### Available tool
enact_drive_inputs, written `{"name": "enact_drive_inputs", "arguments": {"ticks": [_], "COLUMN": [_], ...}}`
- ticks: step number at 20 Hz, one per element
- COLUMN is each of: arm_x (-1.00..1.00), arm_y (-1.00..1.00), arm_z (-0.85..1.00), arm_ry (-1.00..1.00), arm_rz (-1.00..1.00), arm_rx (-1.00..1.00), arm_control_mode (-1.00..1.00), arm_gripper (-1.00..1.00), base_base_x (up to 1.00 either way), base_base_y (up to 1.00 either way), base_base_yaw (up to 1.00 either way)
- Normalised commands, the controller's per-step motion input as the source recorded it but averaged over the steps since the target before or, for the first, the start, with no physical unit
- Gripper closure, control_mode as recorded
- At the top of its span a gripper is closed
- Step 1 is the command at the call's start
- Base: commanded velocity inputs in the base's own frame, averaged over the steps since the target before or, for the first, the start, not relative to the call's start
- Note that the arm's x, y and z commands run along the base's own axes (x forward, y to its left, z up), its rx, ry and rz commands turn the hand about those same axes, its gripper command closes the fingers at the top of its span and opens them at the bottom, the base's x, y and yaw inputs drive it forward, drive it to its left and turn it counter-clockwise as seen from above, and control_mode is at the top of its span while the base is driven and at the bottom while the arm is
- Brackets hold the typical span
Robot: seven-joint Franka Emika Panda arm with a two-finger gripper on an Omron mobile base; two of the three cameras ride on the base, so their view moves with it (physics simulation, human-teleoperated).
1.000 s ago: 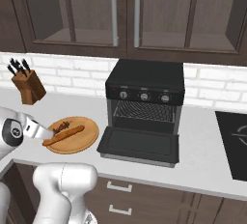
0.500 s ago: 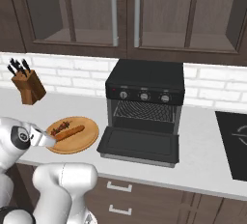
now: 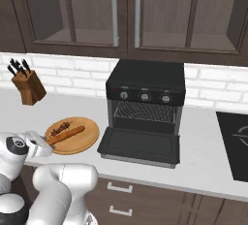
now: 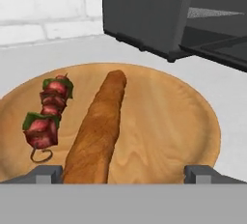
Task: Pick up the kebab skewer and baguette bread, and place them inside the toaster oven. Close the toaster oven door and start by setting the timer.
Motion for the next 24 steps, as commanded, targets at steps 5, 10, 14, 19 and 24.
{"name": "enact_drive_inputs", "arguments": {"ticks": [5, 10, 14, 19, 24], "arm_x": [0.00, 0.03, 0.00, 0.00, 0.09], "arm_y": [0.02, 0.15, 0.14, 0.07, 0.03], "arm_z": [-0.02, -0.08, 0.00, 0.01, -0.10], "arm_ry": [-0.01, 0.00, -0.10, -0.06, 0.04], "arm_rz": [-0.03, 0.00, 0.00, 0.00, 0.00], "arm_rx": [0.00, 0.00, -0.01, 0.00, 0.00], "arm_control_mode": [-1.00, -1.00, -1.00, -1.00, -1.00], "arm_gripper": [-1.00, -1.00, -1.00, -1.00, -1.00], "base_base_x": [0.00, 0.00, 0.00, 0.00, 0.00], "base_base_y": [0.00, 0.00, 0.00, 0.00, 0.00], "base_base_yaw": [0.00, 0.00, 0.00, 0.00, 0.00]}}
